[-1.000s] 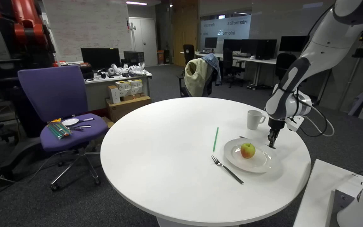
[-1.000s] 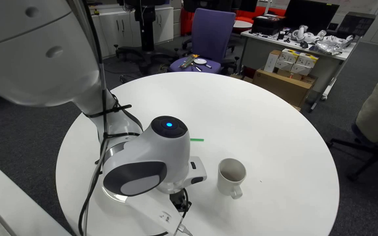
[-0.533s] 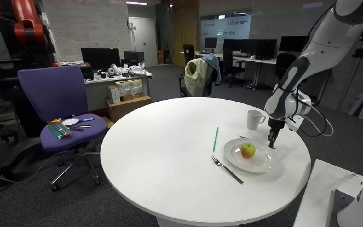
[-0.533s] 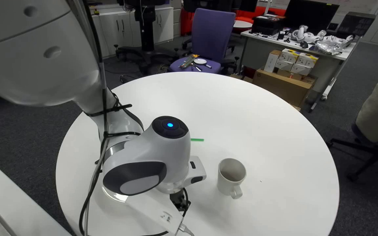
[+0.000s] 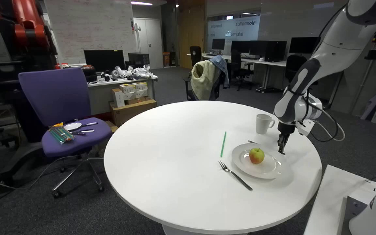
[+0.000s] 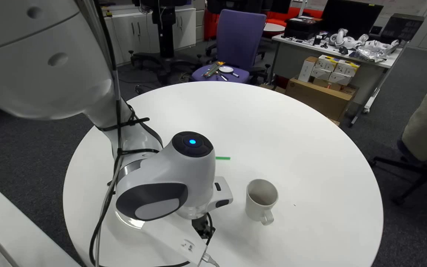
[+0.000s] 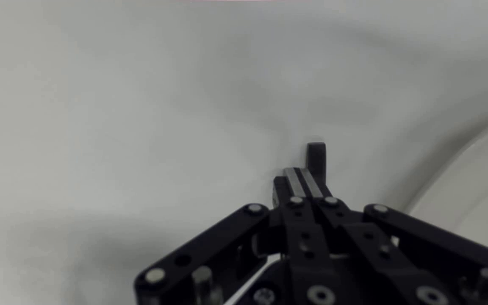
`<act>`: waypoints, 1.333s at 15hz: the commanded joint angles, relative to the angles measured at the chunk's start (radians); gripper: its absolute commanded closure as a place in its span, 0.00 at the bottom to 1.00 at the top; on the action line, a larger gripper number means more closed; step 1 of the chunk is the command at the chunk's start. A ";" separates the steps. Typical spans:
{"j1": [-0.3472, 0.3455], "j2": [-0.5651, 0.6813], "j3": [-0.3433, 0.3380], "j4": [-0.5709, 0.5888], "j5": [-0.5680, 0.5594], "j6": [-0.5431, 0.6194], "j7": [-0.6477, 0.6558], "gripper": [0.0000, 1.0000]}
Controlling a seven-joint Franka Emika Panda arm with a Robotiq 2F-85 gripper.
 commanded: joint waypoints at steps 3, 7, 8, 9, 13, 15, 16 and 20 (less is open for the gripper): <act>0.039 -0.008 -0.056 -0.032 0.009 0.024 0.054 1.00; 0.058 -0.040 -0.084 -0.056 -0.004 0.067 0.090 1.00; 0.076 -0.044 -0.101 -0.063 -0.016 0.089 0.110 1.00; 0.101 -0.052 -0.120 -0.070 -0.033 0.114 0.133 1.00; 0.260 -0.061 -0.248 -0.068 -0.116 0.204 0.257 1.00; 0.346 -0.072 -0.315 -0.061 -0.152 0.210 0.302 1.00; 0.380 -0.079 -0.343 -0.056 -0.168 0.209 0.320 1.00; 0.550 -0.160 -0.513 -0.077 -0.280 0.204 0.399 1.00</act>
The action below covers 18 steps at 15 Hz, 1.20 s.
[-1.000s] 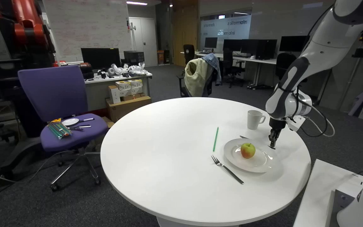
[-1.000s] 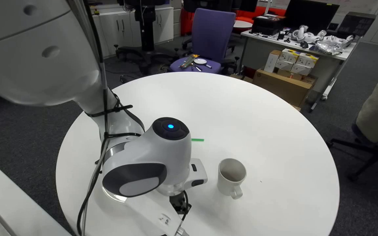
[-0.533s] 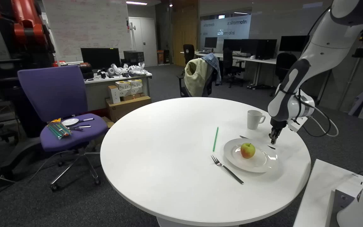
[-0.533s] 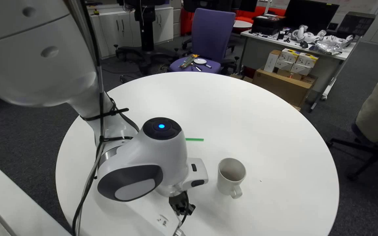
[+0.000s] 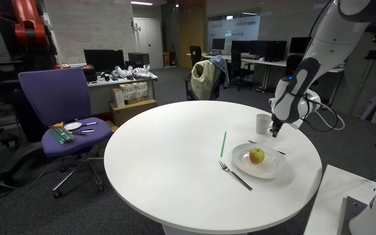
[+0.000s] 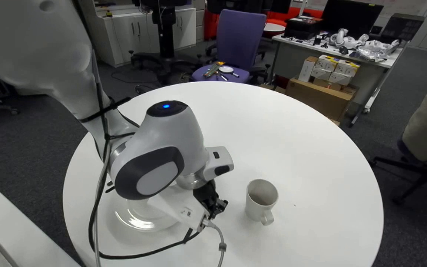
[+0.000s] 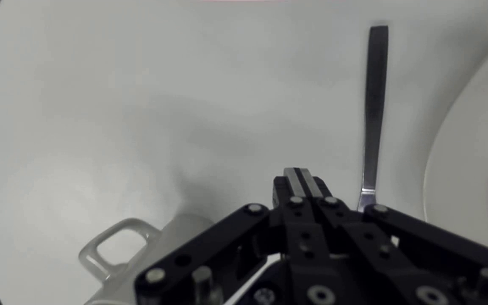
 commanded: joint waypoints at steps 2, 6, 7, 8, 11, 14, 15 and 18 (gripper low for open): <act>0.136 -0.144 -0.156 -0.041 -0.144 -0.030 0.060 1.00; 0.066 -0.305 -0.064 -0.078 -0.167 -0.162 -0.022 1.00; 0.050 -0.347 -0.030 -0.091 -0.140 -0.211 -0.053 1.00; 0.031 -0.382 0.007 -0.100 -0.098 -0.259 -0.100 1.00; 0.018 -0.461 0.063 -0.109 0.068 -0.397 -0.264 1.00; 0.034 -0.501 0.063 -0.081 0.159 -0.553 -0.371 1.00; 0.032 -0.503 0.063 -0.071 0.154 -0.590 -0.376 1.00; 0.005 -0.483 0.077 -0.101 -0.004 -0.473 -0.237 0.66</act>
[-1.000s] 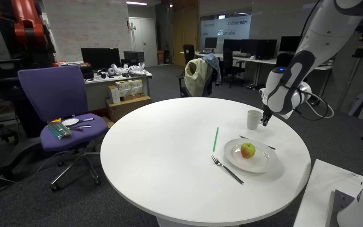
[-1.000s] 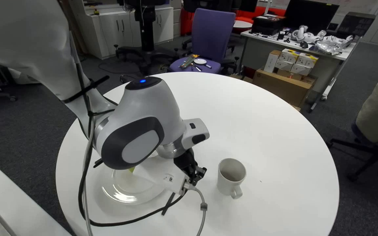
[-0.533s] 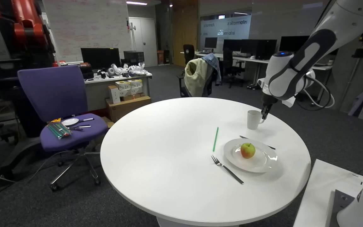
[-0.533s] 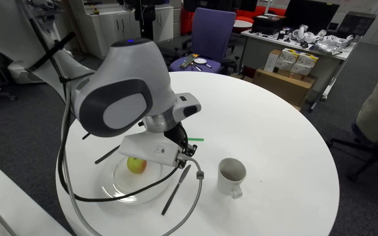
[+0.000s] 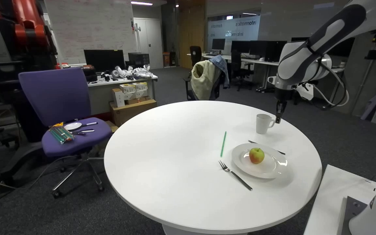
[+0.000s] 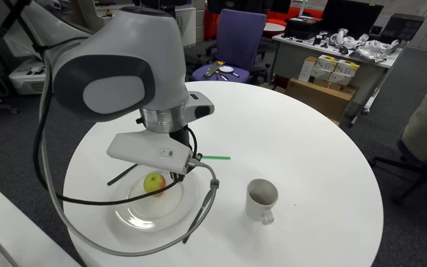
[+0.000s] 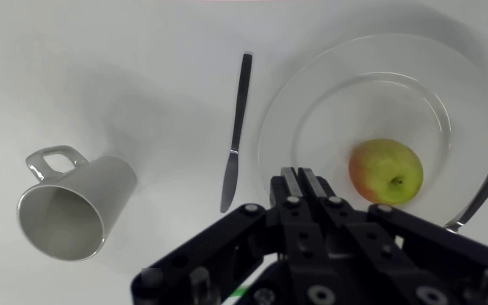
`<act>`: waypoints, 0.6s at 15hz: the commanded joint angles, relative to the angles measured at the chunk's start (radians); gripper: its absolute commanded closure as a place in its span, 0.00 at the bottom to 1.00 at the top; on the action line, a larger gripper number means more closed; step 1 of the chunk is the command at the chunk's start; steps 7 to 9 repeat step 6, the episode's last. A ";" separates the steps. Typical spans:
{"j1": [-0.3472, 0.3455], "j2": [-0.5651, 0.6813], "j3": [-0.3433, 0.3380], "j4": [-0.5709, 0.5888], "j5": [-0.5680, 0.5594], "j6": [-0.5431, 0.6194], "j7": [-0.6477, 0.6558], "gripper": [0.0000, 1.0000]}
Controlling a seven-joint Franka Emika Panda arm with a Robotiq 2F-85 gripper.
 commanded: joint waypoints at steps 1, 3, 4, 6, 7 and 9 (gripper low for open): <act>-0.017 0.000 0.013 -0.003 -0.037 0.017 0.025 0.84; -0.024 0.006 0.015 -0.011 -0.080 0.054 0.063 0.68; -0.026 0.009 0.016 -0.013 -0.084 0.058 0.065 0.66; -0.026 0.010 0.017 -0.013 -0.084 0.058 0.065 0.66; -0.026 0.010 0.017 -0.013 -0.084 0.058 0.065 0.66; -0.026 0.010 0.017 -0.013 -0.084 0.058 0.065 0.66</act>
